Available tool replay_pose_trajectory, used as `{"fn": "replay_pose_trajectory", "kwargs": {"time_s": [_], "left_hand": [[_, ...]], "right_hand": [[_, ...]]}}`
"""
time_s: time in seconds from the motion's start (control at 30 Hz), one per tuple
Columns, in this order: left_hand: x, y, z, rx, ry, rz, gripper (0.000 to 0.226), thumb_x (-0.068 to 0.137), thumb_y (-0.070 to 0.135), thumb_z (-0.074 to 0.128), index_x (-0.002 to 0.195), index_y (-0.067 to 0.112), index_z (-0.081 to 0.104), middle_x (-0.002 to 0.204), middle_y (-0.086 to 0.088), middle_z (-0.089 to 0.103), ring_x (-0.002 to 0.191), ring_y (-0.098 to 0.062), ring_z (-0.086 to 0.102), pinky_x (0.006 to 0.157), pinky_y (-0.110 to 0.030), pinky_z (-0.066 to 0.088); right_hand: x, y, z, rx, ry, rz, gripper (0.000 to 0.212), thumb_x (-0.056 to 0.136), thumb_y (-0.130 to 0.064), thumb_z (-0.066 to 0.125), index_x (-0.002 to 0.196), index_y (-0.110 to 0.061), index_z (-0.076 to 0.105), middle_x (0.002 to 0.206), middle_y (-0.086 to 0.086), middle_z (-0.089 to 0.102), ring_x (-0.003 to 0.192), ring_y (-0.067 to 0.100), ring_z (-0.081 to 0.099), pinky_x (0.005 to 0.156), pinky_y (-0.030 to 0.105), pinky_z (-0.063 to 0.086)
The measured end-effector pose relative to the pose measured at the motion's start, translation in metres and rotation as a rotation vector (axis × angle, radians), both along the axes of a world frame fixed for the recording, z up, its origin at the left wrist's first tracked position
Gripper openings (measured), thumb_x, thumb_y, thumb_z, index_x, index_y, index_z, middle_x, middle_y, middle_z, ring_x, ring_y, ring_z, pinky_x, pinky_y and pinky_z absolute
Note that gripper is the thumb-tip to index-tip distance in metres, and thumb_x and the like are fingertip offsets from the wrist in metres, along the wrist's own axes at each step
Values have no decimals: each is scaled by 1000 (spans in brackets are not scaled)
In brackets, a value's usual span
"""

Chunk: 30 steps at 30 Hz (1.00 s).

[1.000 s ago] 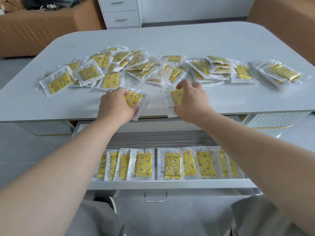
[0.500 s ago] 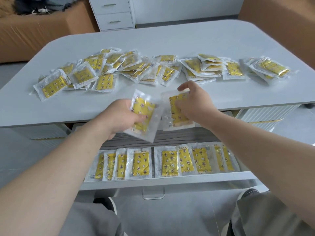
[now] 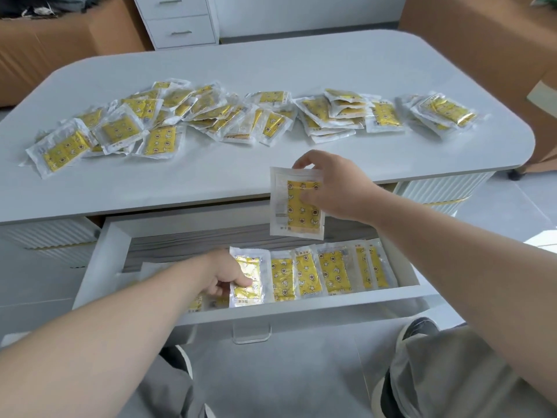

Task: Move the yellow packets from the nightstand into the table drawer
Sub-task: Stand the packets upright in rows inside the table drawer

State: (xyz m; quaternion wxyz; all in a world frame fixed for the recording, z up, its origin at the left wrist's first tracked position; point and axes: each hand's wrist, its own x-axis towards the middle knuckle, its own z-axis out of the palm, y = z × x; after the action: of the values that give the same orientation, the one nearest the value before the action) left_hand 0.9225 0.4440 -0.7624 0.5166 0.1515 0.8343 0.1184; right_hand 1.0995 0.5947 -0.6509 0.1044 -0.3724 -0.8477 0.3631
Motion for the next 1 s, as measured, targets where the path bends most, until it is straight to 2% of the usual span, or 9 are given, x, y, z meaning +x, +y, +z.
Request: {"fn": "replay_pose_trajectory", "kwargs": {"time_s": [0.1, 0.2, 0.27, 0.4, 0.53, 0.6, 0.73, 0.9, 1.0], "left_hand": [[5, 2, 1, -54, 260, -254, 40, 76, 24, 88, 88, 8, 54, 71, -7, 65, 53, -16, 57, 52, -25, 50], [8, 4, 5, -203, 495, -563, 48, 74, 57, 81, 76, 12, 66, 56, 2, 70, 46, -14, 59, 64, -24, 56], [11, 5, 7, -259, 551, -701, 50, 77, 64, 73, 68, 15, 66, 54, 5, 70, 50, -12, 63, 74, -26, 59], [26, 11, 20, -313, 658, -885, 47, 87, 58, 63, 64, 17, 65, 52, 10, 67, 57, -7, 63, 66, -22, 50], [42, 24, 41, -208, 663, -880, 42, 88, 53, 59, 66, 18, 64, 50, 9, 66, 56, -9, 64, 68, -23, 53], [47, 30, 58, -75, 705, -847, 48, 91, 55, 58, 62, 18, 64, 47, 8, 62, 53, -10, 61, 64, -24, 52], [40, 33, 83, 156, 796, -782, 55, 94, 59, 54, 61, 16, 58, 60, 3, 62, 60, -18, 60, 56, -26, 45], [19, 28, 97, 230, 809, -681, 51, 95, 56, 53, 74, 13, 71, 67, -1, 72, 72, -20, 68, 70, -35, 57], [10, 29, 100, 270, 817, -605, 46, 94, 52, 56, 79, 12, 73, 70, -3, 74, 74, -22, 69, 71, -36, 58]], "right_hand": [[4, 3, 1, 23, -30, 16, 34, 88, -12, 66, 114, -32, 57, 97, -15, 61, 76, 1, 60, 53, 15, 46], [13, 8, 0, 49, -66, 18, 30, 87, -14, 67, 111, -31, 59, 99, -10, 61, 77, 5, 60, 57, 21, 50], [18, 12, 0, 63, -108, 34, 28, 86, -15, 68, 109, -29, 59, 101, -5, 61, 80, 10, 60, 62, 26, 50], [26, 19, 0, 57, -223, 86, 26, 84, -15, 70, 106, -26, 60, 102, -3, 63, 82, 14, 58, 65, 28, 49], [36, 33, -4, 127, -435, 192, 27, 85, -15, 71, 106, -25, 58, 96, -9, 57, 83, 15, 55, 63, 28, 42], [43, 39, -10, 134, -576, 237, 36, 85, -17, 73, 117, -23, 57, 105, -8, 54, 94, 19, 54, 71, 30, 41], [52, 43, -28, 100, -715, 259, 48, 86, -16, 75, 130, -18, 56, 111, -2, 53, 96, 20, 55, 67, 26, 43], [58, 42, -58, 68, -854, 298, 41, 88, -19, 73, 126, -14, 59, 108, 2, 62, 86, 17, 62, 62, 23, 48], [56, 36, -70, 171, -929, 351, 47, 96, -35, 63, 137, -15, 55, 126, 3, 62, 111, 23, 61, 82, 29, 51]]}}
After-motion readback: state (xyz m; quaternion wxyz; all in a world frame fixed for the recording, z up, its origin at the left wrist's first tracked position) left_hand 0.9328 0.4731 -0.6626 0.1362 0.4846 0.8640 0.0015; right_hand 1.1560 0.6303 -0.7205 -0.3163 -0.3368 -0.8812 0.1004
